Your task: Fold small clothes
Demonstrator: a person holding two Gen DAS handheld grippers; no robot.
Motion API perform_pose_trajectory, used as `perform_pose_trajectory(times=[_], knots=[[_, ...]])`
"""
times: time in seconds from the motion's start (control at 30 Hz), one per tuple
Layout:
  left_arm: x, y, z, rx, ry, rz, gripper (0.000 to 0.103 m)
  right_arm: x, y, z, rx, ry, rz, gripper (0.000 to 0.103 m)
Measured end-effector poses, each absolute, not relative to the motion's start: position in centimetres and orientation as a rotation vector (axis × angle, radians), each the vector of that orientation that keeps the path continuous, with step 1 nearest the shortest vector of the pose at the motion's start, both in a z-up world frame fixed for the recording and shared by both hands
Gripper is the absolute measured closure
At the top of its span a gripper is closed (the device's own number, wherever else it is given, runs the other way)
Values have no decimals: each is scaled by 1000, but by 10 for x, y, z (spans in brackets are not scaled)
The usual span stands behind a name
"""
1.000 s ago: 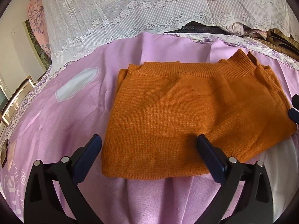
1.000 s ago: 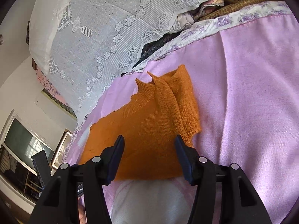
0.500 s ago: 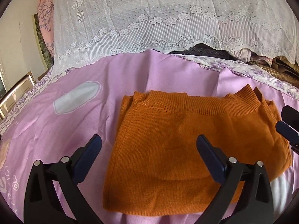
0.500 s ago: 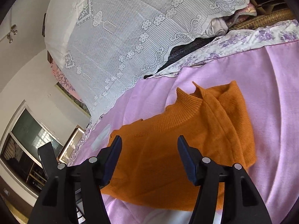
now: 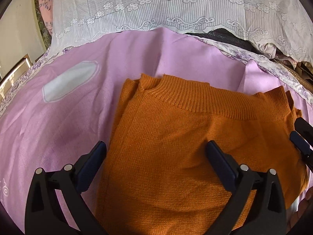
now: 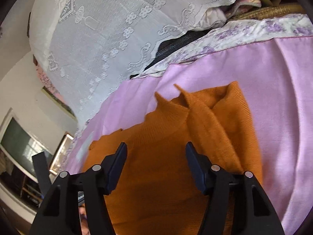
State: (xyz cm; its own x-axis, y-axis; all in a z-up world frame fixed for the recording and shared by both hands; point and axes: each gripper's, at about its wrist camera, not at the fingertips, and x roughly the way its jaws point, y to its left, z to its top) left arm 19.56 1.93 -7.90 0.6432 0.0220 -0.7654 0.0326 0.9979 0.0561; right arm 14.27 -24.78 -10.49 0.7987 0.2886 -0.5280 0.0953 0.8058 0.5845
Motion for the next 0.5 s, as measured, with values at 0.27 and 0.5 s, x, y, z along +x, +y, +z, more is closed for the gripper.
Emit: perform_pose_trajectory(times=[0.27, 0.5], knots=[[191, 15, -77, 94, 849, 16, 4, 128, -290, -114, 833, 566, 49, 34], [188, 12, -76, 127, 831, 31, 4, 112, -244, -75, 508, 452, 47, 28]])
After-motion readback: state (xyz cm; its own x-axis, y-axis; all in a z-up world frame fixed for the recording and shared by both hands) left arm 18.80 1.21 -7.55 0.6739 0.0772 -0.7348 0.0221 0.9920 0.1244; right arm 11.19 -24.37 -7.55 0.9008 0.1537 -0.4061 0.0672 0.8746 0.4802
